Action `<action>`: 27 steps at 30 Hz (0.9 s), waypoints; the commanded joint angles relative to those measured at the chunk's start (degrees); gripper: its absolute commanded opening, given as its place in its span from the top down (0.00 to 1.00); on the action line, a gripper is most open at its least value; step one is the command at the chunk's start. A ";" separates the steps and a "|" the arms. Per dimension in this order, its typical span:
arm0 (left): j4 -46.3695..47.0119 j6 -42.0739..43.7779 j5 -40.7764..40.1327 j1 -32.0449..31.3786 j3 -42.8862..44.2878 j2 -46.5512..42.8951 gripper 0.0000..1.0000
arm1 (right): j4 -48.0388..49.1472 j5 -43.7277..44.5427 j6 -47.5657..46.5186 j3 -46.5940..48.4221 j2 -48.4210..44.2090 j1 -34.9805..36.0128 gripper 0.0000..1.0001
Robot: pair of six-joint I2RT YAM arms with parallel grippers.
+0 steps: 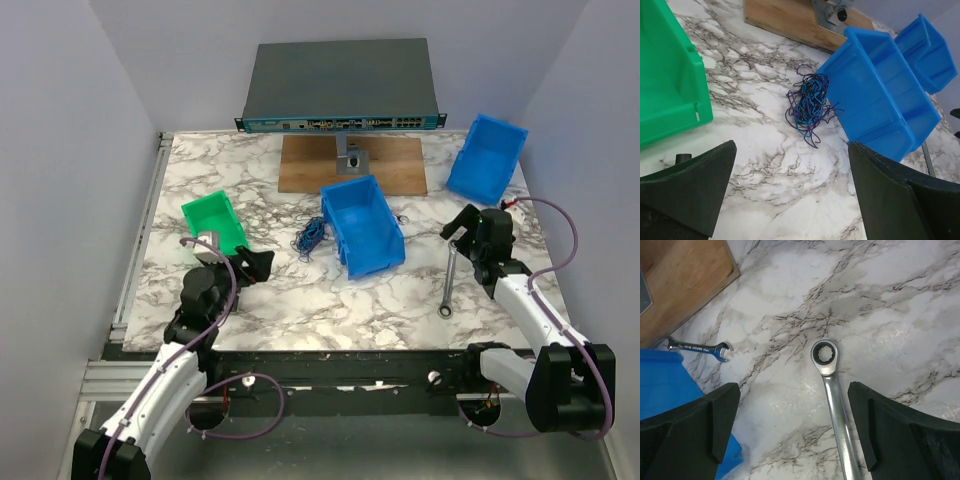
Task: Untangle the cables
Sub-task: Move the cable to the center of the board.
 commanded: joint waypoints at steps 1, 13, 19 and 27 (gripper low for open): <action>2.64 3.13 5.57 -0.21 0.59 2.31 0.02 | -0.25 -4.00 -1.72 0.22 -1.31 0.07 0.00; -2.20 12.20 5.14 -8.35 16.71 26.39 0.04 | 2.54 -15.54 -4.71 0.34 -3.20 0.20 0.00; -5.82 13.77 2.08 -9.26 24.88 36.17 0.06 | 2.12 -18.93 -5.61 1.23 -3.54 0.21 0.00; -10.03 15.05 5.22 -9.26 32.71 50.76 0.16 | 3.13 -20.56 -5.84 0.64 -5.28 0.13 0.00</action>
